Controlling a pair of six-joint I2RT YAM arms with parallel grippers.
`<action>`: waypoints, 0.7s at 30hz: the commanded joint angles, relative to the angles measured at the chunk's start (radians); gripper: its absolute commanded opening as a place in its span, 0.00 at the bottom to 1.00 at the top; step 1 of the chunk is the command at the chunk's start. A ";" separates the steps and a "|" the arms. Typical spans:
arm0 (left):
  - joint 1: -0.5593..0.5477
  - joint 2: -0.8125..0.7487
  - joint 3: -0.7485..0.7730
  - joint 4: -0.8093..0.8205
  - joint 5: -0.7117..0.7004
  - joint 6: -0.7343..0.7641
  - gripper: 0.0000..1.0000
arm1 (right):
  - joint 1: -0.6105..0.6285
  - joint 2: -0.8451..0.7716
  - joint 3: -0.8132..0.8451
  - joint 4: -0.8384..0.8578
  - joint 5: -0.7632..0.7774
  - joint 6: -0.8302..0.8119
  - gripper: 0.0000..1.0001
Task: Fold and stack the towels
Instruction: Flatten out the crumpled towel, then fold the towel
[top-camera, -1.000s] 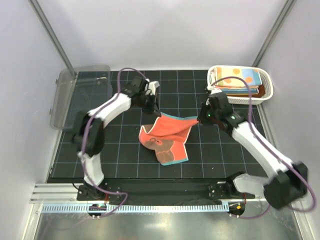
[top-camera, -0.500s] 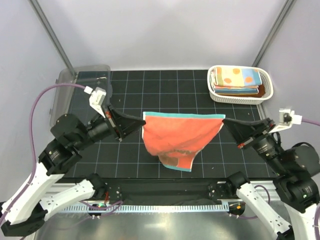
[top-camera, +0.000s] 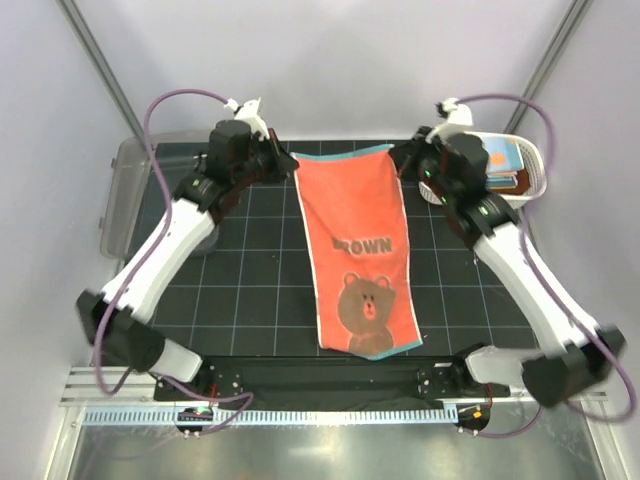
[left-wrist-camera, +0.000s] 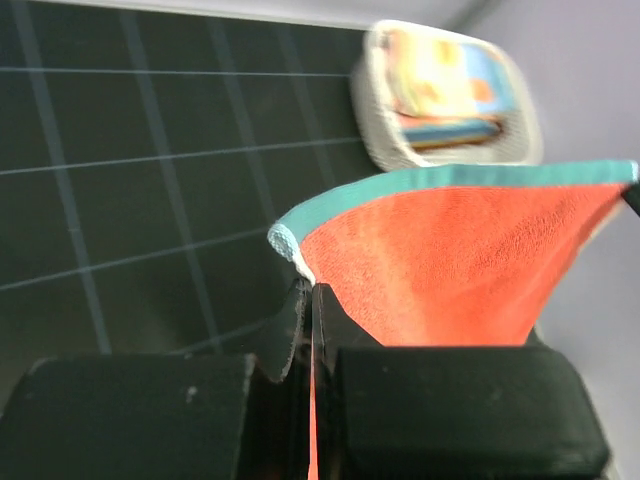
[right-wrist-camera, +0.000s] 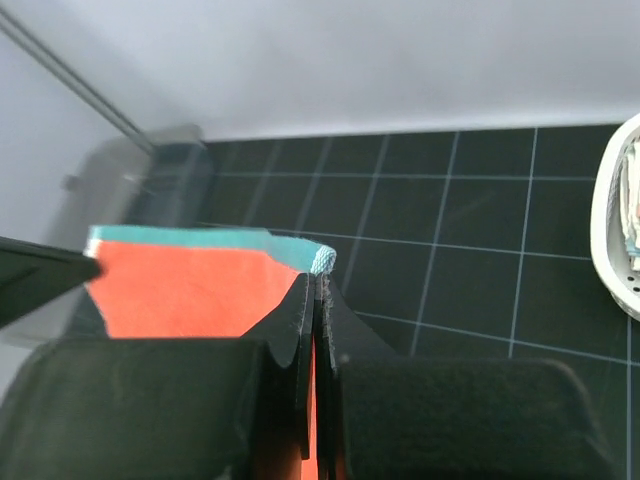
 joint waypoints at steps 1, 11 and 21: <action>0.113 0.133 0.077 0.110 0.068 0.048 0.00 | -0.074 0.195 0.085 0.192 -0.015 -0.054 0.01; 0.343 0.869 0.688 0.264 0.516 -0.070 0.00 | -0.201 0.831 0.499 0.430 -0.365 0.008 0.01; 0.360 0.925 0.542 0.316 0.569 -0.007 0.00 | -0.221 0.956 0.452 0.493 -0.483 0.042 0.01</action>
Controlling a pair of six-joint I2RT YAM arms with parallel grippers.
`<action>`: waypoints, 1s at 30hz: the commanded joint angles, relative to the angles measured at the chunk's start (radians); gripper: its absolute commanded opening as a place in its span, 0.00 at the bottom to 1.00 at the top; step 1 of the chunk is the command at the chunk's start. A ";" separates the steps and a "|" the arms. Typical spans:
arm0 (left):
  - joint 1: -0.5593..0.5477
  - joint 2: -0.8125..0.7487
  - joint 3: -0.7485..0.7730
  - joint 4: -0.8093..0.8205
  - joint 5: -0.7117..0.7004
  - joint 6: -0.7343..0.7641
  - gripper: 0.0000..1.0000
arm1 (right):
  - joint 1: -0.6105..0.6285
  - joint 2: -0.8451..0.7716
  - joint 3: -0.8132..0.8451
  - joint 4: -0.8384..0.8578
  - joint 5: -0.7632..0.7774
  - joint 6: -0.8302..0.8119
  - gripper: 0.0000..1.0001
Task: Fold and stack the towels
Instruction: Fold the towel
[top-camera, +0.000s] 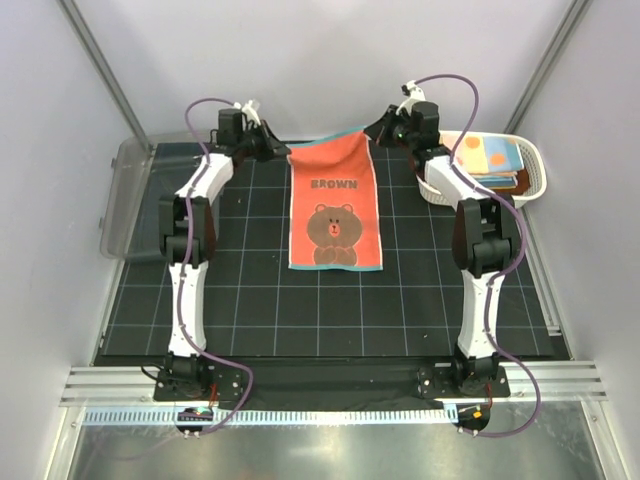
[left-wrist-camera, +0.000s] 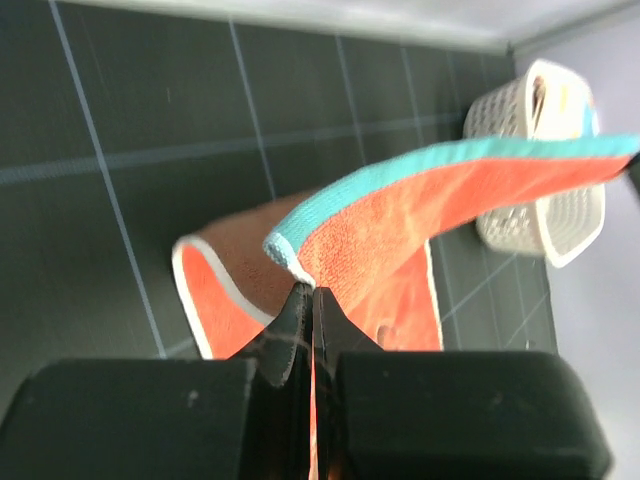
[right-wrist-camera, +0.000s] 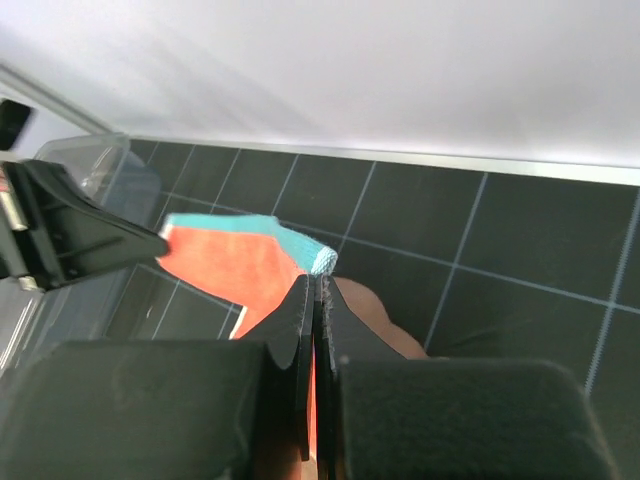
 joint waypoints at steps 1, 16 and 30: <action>-0.011 -0.082 -0.094 0.068 0.078 0.043 0.00 | -0.005 -0.066 -0.067 0.109 -0.066 0.009 0.01; -0.031 -0.367 -0.543 0.101 0.082 0.087 0.00 | -0.005 -0.371 -0.550 0.032 -0.059 -0.059 0.01; -0.130 -0.565 -0.853 0.059 -0.046 0.129 0.00 | -0.003 -0.557 -0.865 0.029 -0.034 -0.044 0.01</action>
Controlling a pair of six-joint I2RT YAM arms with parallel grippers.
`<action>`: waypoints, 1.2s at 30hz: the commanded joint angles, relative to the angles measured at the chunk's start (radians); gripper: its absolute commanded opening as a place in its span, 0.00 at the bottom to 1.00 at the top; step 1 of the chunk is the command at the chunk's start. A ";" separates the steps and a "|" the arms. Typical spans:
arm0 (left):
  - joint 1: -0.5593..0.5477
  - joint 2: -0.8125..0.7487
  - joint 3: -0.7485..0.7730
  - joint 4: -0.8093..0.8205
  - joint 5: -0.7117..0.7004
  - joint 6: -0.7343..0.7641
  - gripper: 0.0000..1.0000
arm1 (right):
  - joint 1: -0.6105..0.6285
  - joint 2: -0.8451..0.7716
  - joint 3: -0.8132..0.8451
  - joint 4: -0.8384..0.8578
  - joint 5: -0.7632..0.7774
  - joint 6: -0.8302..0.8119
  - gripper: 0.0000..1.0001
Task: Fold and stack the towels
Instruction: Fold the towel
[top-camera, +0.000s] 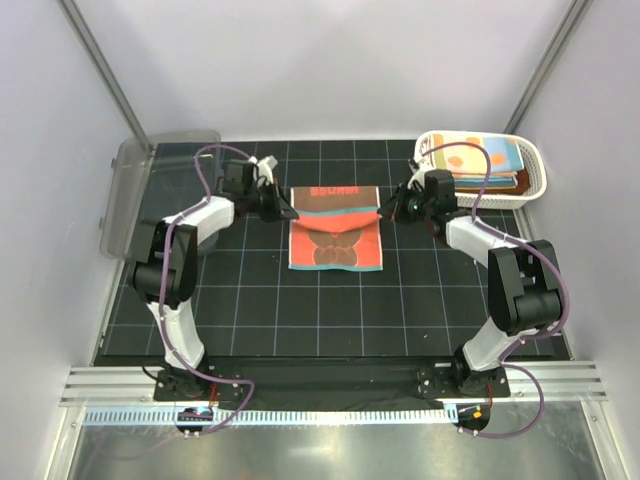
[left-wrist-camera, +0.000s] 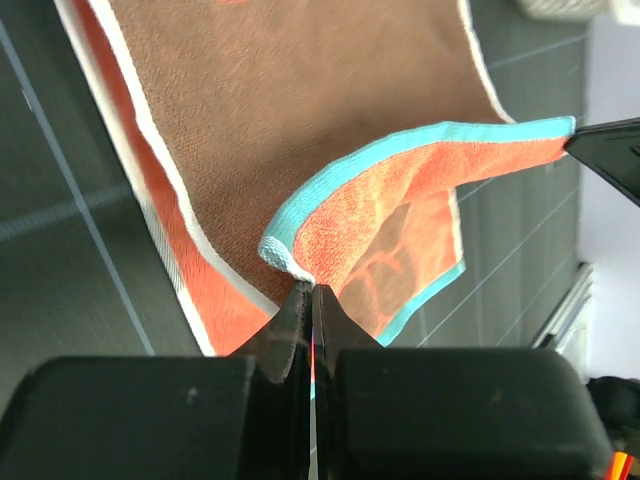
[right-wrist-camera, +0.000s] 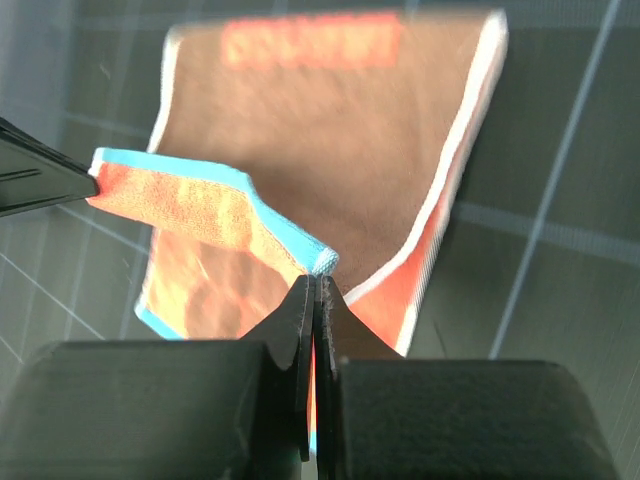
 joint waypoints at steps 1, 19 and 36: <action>-0.039 -0.069 -0.058 0.000 -0.076 0.030 0.00 | -0.001 -0.042 -0.078 0.050 0.009 0.022 0.01; -0.067 -0.155 -0.101 -0.057 -0.205 0.030 0.00 | 0.010 -0.122 -0.104 -0.022 0.004 0.010 0.01; -0.113 -0.165 -0.213 -0.039 -0.248 0.022 0.00 | 0.013 -0.136 -0.267 0.090 -0.033 0.068 0.01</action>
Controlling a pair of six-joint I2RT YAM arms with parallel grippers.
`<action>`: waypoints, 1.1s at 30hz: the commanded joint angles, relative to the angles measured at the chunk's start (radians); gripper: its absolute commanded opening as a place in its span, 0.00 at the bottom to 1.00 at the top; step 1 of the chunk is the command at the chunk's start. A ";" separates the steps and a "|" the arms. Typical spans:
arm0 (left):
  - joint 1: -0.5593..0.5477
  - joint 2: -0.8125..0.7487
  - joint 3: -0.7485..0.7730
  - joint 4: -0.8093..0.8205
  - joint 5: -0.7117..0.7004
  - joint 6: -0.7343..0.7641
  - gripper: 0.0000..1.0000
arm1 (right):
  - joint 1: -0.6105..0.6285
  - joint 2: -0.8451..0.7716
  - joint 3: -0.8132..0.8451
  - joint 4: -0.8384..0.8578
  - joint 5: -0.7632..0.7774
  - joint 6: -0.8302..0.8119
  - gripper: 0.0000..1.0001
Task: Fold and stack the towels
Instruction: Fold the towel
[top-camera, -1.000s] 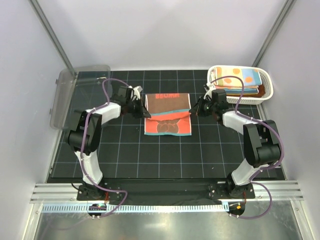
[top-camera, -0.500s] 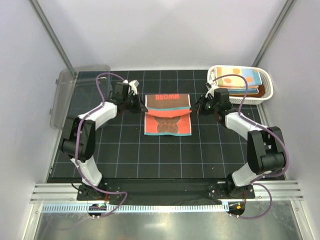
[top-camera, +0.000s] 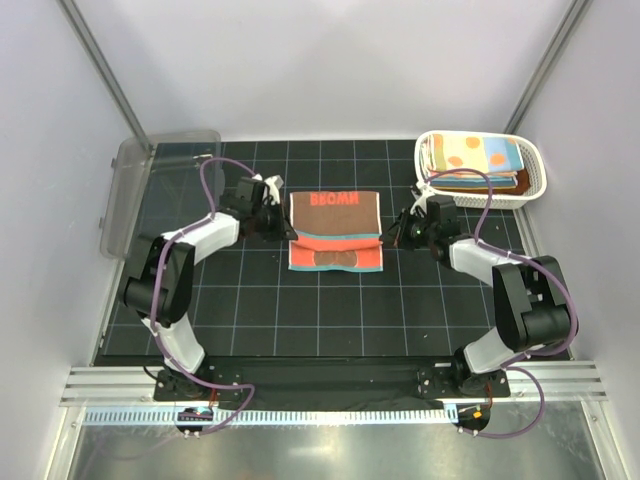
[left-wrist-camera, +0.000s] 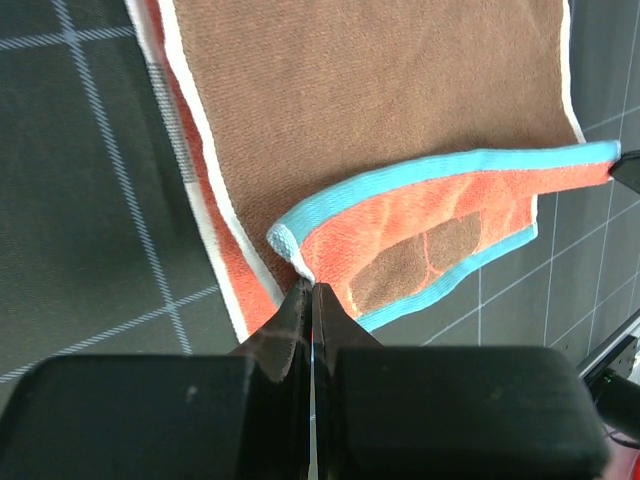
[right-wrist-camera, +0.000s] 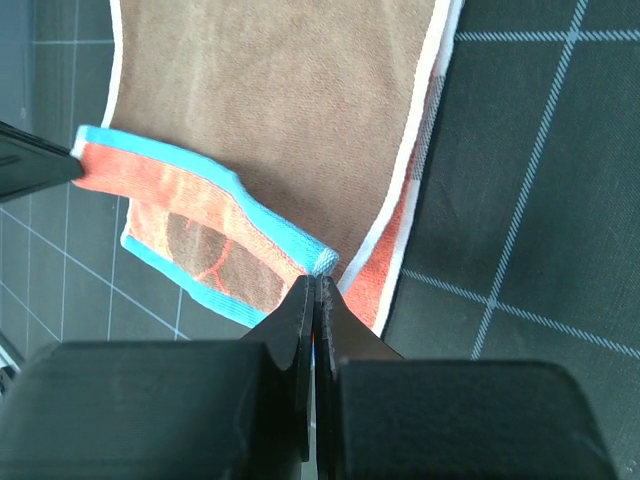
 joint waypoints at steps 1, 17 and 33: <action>-0.009 -0.025 -0.001 0.004 -0.025 0.006 0.00 | 0.004 -0.025 0.005 0.064 -0.017 0.011 0.01; -0.031 -0.077 -0.047 -0.033 -0.081 -0.003 0.00 | 0.025 -0.101 -0.093 0.033 0.009 0.032 0.01; -0.061 -0.128 -0.087 -0.076 -0.146 -0.046 0.32 | 0.044 -0.182 -0.141 -0.110 0.099 0.043 0.30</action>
